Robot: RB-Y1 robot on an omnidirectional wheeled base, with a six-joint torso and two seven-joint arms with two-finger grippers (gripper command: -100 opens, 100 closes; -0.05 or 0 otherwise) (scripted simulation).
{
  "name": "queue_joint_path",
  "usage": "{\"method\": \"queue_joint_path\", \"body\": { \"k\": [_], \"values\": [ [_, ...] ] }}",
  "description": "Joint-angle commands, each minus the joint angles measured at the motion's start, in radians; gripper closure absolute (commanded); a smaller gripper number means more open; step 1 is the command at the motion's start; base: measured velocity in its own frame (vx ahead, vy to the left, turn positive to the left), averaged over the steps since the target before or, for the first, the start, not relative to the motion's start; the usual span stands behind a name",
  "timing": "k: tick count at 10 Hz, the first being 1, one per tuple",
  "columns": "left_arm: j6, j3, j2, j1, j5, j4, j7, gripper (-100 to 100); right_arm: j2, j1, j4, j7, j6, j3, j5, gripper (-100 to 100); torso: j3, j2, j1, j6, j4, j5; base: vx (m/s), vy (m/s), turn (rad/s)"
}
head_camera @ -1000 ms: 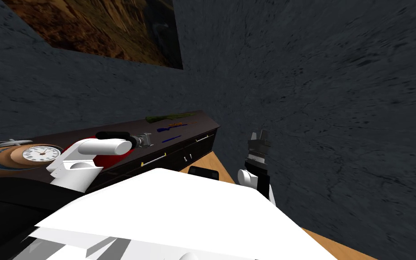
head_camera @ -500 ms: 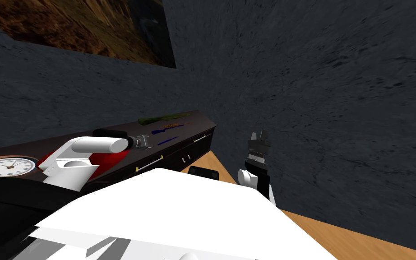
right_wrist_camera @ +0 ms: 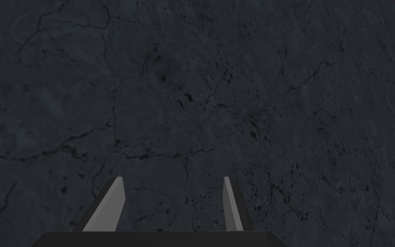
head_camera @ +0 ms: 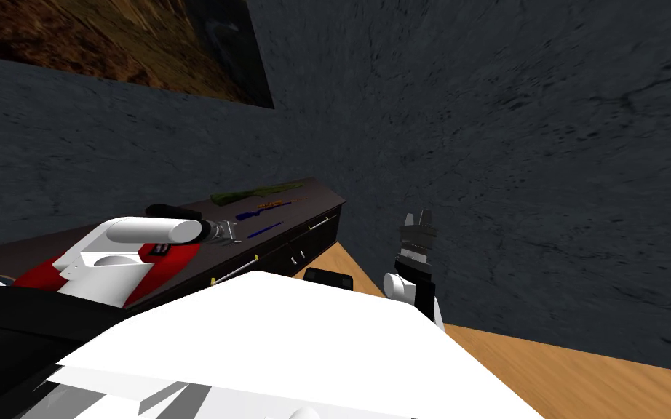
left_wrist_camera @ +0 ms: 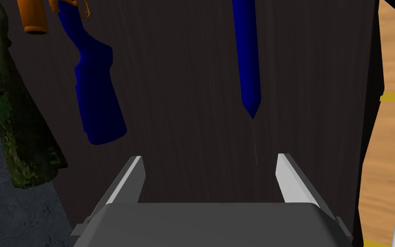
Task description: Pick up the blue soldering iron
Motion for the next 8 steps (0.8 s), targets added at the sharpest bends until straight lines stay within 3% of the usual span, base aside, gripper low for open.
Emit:
{"method": "queue_joint_path", "body": {
  "k": [1, 2, 3, 4, 5, 8],
  "values": [
    [0.041, 0.006, 0.007, -0.004, 0.013, 0.007, 0.018, -100, 0.000, 0.000, 0.000, 0.000, 0.000, 0.000, 0.000, 0, 0.000, 0.000, 0.000, 0.000, 0.000, 0.000, -0.001, 0.013, -0.144],
    [0.076, 0.017, 0.020, -0.012, 0.039, 0.026, 0.050, -100, 0.000, 0.000, 0.000, 0.000, 0.000, 0.000, 0.000, 0, 0.000, 0.000, 0.000, -0.001, 0.000, 0.000, -0.002, 0.017, -0.193],
    [0.093, 0.017, 0.020, -0.012, 0.039, 0.026, 0.050, -100, 0.000, 0.000, 0.000, 0.000, 0.000, 0.000, 0.000, 0, 0.000, 0.000, 0.001, 0.000, 0.000, 0.000, -0.002, 0.019, -0.096],
    [0.126, 0.027, 0.032, -0.020, 0.063, 0.044, 0.081, -100, 0.000, 0.000, 0.000, 0.000, 0.000, 0.000, 0.000, 0, 0.000, 0.000, 0.001, -0.001, 0.000, 0.000, 0.003, 0.016, -0.200],
    [0.143, 0.027, 0.032, -0.020, 0.063, 0.044, 0.081, -100, 0.000, 0.000, 0.000, 0.000, 0.000, 0.000, 0.000, 0, 0.000, 0.000, 0.001, 0.000, 0.000, 0.000, 0.002, 0.019, -0.103],
    [0.227, 0.041, 0.052, -0.035, 0.108, 0.080, 0.139, -100, 0.000, 0.000, 0.000, 0.000, 0.000, 0.000, 0.000, 0, 0.000, 0.000, 0.001, -0.001, 0.000, 0.000, 0.005, 0.019, -0.133]
  ]
}}
